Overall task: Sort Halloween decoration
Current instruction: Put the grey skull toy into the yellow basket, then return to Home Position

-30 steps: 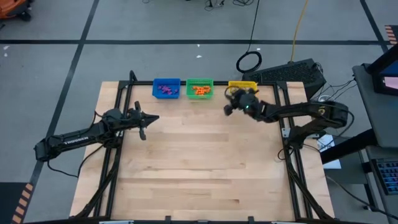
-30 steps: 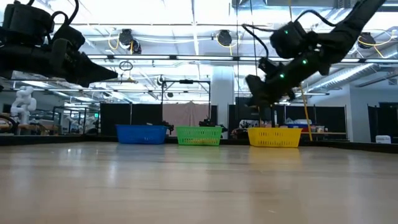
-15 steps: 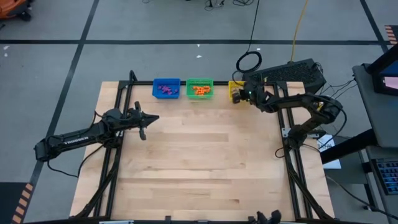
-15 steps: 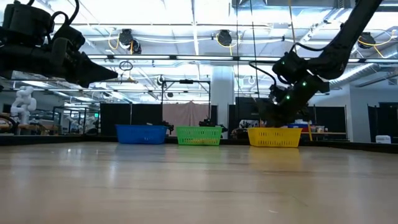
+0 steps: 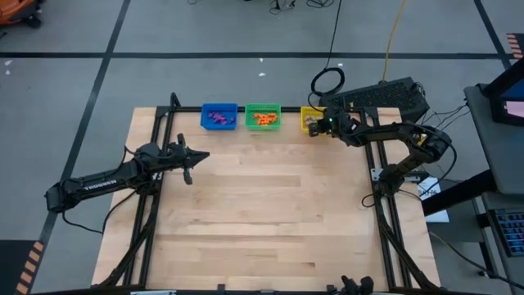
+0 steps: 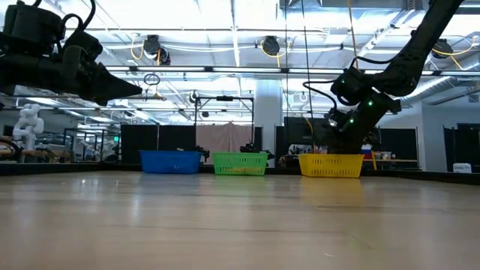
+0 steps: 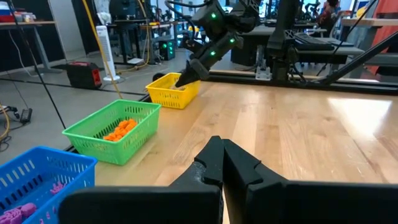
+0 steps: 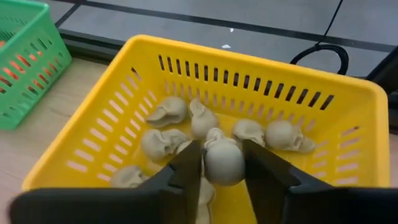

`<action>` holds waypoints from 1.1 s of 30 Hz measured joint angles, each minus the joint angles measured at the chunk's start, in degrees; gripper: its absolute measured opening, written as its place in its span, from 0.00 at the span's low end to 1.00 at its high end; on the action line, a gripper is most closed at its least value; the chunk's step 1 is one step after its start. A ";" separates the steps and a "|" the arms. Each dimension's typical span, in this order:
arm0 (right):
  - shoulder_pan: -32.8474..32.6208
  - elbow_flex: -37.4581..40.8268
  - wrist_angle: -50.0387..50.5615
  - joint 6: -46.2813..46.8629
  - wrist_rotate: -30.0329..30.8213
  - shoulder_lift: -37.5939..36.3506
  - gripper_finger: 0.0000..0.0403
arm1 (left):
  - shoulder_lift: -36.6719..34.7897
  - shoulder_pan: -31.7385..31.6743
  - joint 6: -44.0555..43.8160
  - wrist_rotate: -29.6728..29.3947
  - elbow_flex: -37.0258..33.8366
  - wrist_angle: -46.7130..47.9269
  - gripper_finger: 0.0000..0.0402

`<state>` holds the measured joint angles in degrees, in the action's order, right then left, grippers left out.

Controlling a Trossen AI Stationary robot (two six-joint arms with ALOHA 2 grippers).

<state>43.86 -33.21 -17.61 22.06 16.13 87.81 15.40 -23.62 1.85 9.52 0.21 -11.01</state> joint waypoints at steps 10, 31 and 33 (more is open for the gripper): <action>0.07 0.00 1.09 -1.53 -0.01 -1.02 0.36 | 0.00 0.00 -0.52 0.00 0.00 -0.03 0.00; -10.65 13.49 -18.00 -23.62 -10.41 -13.14 0.00 | -4.01 0.00 -0.80 0.98 0.00 1.14 0.00; -12.22 17.11 -22.63 -24.14 -10.46 -15.46 0.00 | -5.35 0.00 -0.59 0.98 0.00 2.87 0.00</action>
<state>31.63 -16.10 -40.24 -2.07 5.67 72.35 10.04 -23.62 1.26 10.50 0.21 -8.15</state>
